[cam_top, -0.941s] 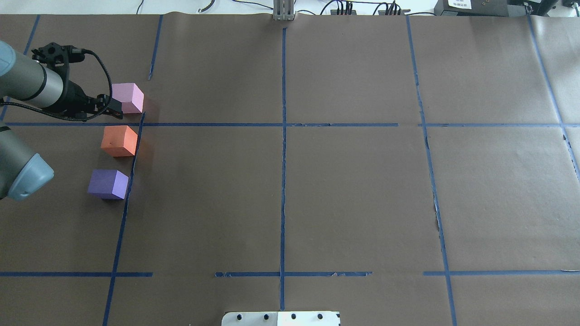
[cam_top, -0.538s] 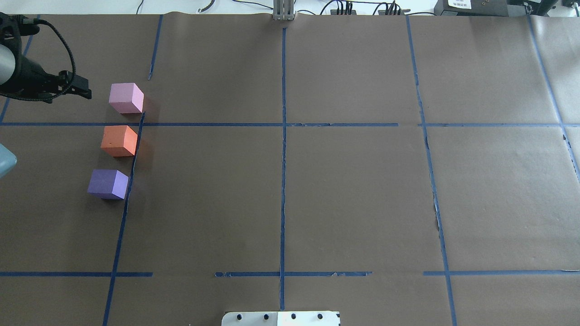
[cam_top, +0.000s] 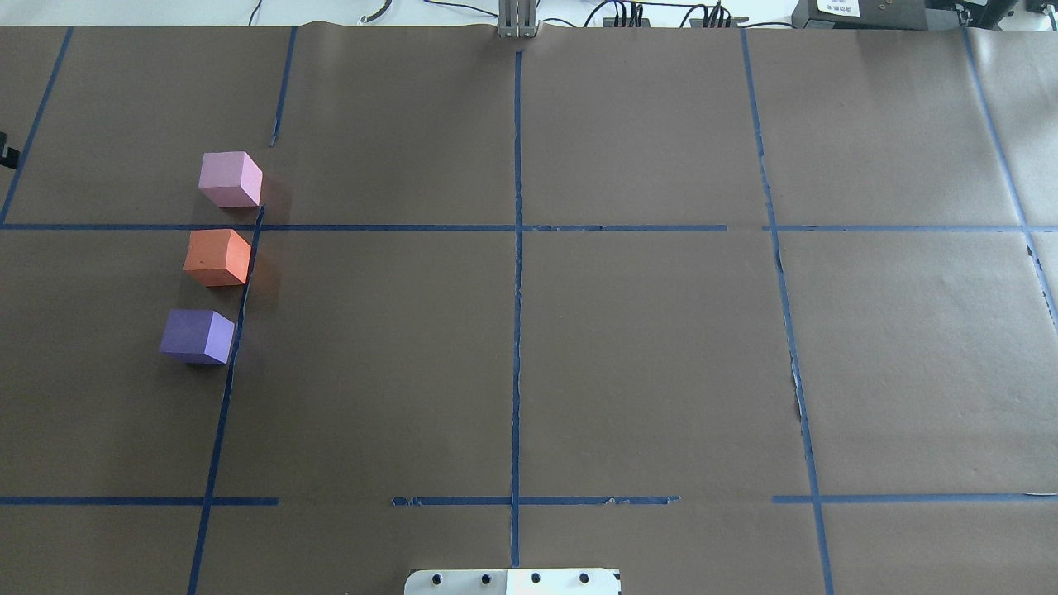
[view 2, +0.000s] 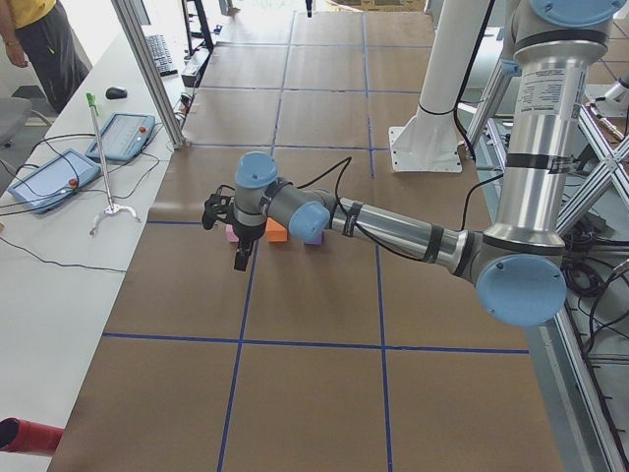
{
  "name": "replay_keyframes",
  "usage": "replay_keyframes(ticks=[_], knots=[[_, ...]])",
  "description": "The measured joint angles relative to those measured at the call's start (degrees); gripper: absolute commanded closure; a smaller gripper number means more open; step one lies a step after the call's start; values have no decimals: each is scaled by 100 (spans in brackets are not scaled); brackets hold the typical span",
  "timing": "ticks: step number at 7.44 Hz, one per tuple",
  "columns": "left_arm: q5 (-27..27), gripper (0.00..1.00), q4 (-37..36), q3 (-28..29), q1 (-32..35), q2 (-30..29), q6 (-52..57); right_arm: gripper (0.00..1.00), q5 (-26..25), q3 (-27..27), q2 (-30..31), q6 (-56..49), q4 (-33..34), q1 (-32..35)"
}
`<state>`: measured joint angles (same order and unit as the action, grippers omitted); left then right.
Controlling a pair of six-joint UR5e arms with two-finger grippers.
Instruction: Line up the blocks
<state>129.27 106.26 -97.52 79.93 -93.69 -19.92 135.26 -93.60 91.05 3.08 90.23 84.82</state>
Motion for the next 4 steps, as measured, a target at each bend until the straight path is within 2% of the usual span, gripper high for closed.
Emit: replay_keyframes(ticks=[2, 4], knots=[[250, 1, -455, 679, 883, 54, 1691, 0, 0, 0, 0, 0, -4, 0], [289, 1, -1199, 861, 1189, 25, 2329, 0, 0, 0, 0, 0, -5, 0]])
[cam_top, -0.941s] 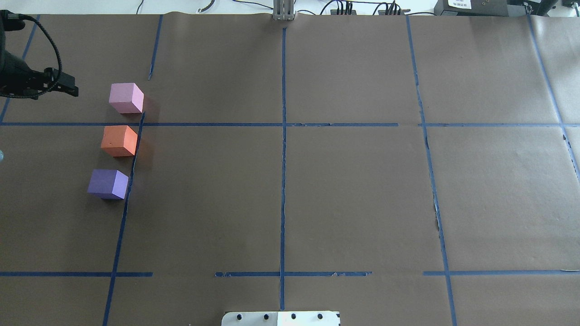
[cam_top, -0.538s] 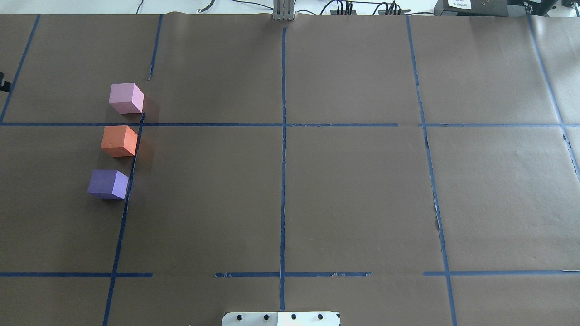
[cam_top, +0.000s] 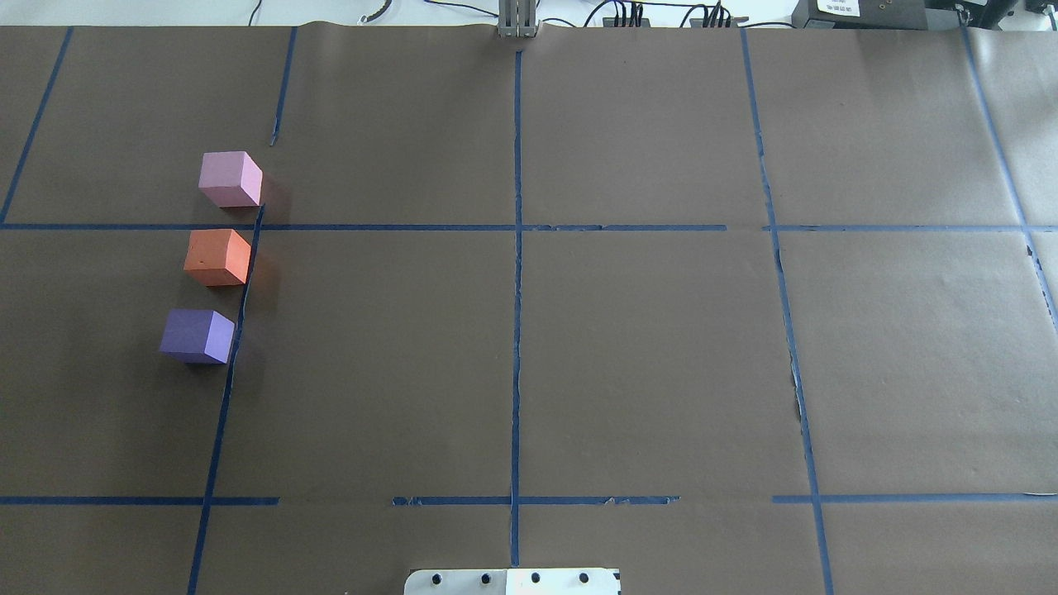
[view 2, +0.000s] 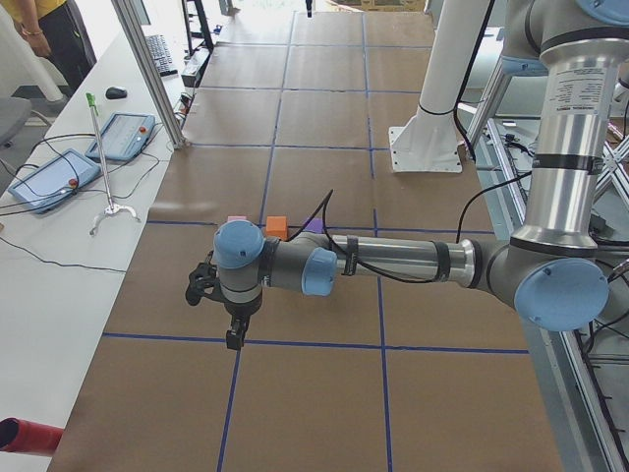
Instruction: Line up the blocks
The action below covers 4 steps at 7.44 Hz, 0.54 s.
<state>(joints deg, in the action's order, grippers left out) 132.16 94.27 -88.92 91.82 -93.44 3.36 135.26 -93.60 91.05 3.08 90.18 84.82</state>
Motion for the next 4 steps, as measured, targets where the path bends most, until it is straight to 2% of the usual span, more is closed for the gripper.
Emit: replay_keyframes(ticks=[2, 4], knots=[[96, 0, -549, -11, 51, 11, 124, 0, 0, 0, 0, 0, 1, 0], [173, 0, -709, -9, 55, 49, 266, 0, 0, 0, 0, 0, 6, 0]])
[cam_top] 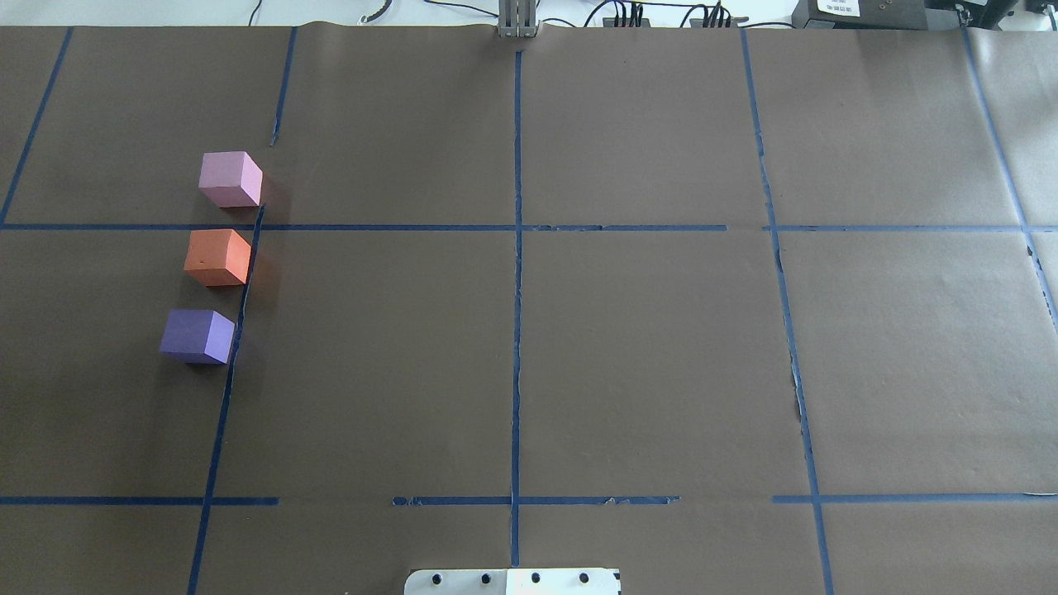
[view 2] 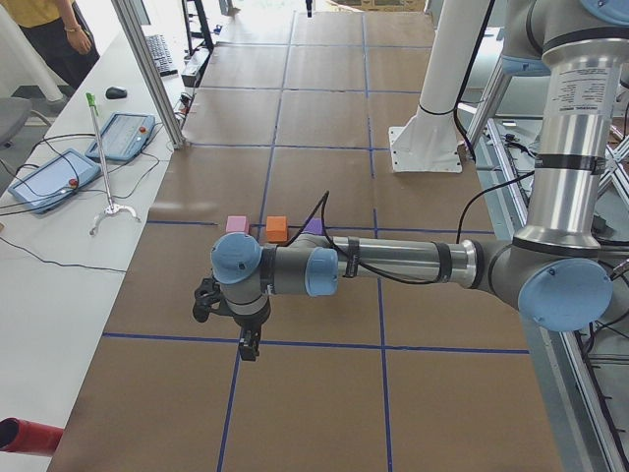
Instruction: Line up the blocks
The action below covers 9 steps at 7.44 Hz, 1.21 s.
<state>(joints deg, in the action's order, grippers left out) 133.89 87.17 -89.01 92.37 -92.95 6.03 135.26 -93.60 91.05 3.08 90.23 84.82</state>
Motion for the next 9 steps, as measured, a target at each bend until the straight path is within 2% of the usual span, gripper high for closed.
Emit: replay_keyframes(ticks=[7, 9], knots=[[15, 0, -47, -2, 22, -22, -20, 0, 0, 0, 0, 0, -6, 0], [126, 0, -67, -3, 101, -51, -361, 0, 0, 0, 0, 0, -4, 0]])
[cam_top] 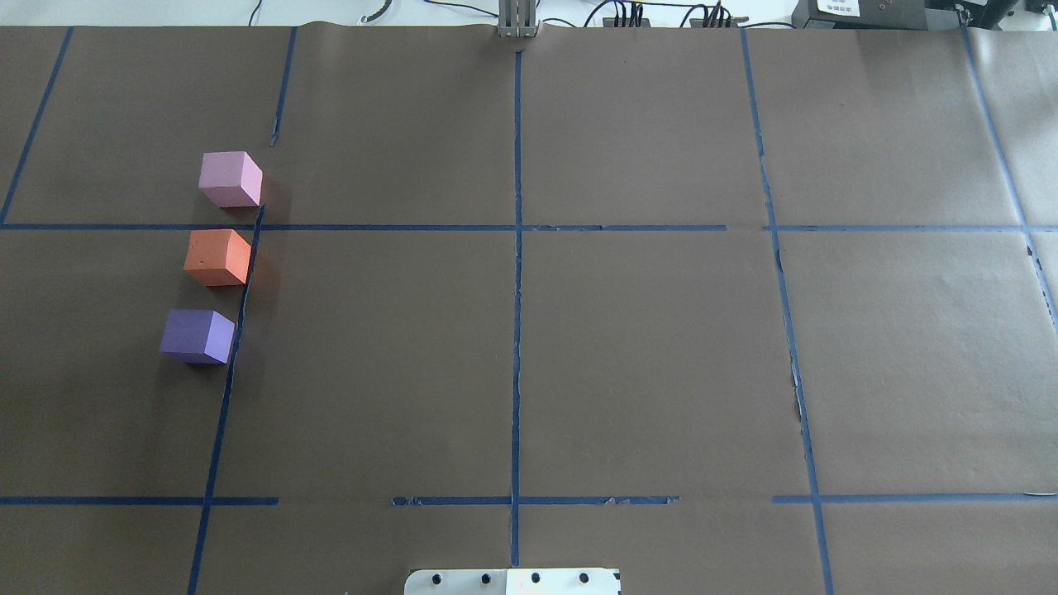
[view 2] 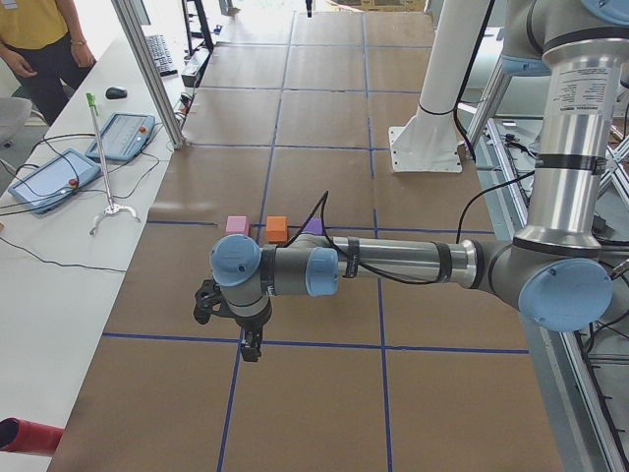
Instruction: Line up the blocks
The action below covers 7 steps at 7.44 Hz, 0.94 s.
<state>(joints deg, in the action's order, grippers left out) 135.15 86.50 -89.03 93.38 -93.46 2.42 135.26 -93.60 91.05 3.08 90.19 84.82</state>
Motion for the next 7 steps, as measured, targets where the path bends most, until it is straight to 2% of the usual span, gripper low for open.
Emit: replay_keyframes(ticks=[7], knots=[[79, 0, -254, 3, 178, -37, -190, 0, 0, 0, 0, 0, 0, 0]])
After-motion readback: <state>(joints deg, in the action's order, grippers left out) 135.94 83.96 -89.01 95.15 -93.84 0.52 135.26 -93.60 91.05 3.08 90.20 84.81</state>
